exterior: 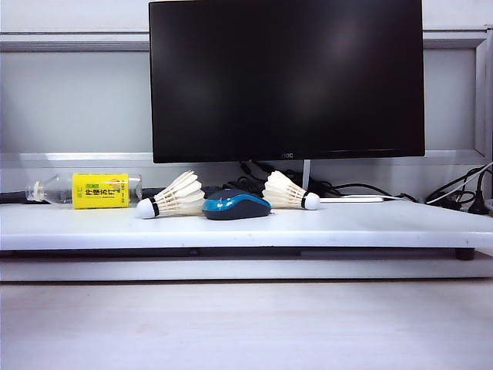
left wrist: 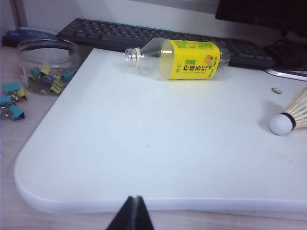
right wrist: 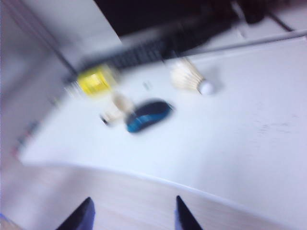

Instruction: Stack the badminton balls on the table vertically.

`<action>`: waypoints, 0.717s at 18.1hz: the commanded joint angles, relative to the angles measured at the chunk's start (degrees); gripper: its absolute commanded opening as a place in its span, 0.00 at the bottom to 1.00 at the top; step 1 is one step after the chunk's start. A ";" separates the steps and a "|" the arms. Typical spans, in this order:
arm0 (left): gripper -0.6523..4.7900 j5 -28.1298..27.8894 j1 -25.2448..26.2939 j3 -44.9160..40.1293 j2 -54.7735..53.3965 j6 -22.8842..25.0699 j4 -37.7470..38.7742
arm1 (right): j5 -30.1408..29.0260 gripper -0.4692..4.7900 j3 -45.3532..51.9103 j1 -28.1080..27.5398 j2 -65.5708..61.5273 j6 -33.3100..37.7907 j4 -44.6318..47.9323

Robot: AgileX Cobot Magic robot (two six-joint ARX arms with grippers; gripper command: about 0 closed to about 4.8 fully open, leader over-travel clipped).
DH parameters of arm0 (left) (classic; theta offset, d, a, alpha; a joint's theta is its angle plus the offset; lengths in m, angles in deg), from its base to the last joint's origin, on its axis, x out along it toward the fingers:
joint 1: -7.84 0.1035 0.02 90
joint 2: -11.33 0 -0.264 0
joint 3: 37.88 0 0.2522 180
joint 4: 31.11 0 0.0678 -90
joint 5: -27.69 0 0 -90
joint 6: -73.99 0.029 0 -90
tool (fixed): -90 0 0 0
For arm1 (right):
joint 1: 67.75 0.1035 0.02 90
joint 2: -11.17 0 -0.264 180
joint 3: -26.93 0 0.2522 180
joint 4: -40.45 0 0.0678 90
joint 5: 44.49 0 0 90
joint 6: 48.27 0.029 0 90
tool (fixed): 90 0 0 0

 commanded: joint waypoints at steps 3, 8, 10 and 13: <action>0.11 -0.02 0.02 -0.13 0.17 -0.11 -0.70 | 2.29 0.50 -10.03 0.02 -14.29 -12.17 -4.31; 0.11 -0.02 0.02 -0.13 0.17 -0.13 -0.70 | 1.62 0.50 -18.36 0.04 -26.47 -18.40 -6.75; 0.11 -0.02 0.02 -0.13 0.17 -0.13 -0.70 | 1.70 0.50 -20.28 0.26 -29.68 -18.58 -6.64; 0.11 -0.02 0.02 -0.13 0.17 -0.11 -0.68 | 1.73 0.50 -20.50 1.31 -31.93 -18.97 -4.13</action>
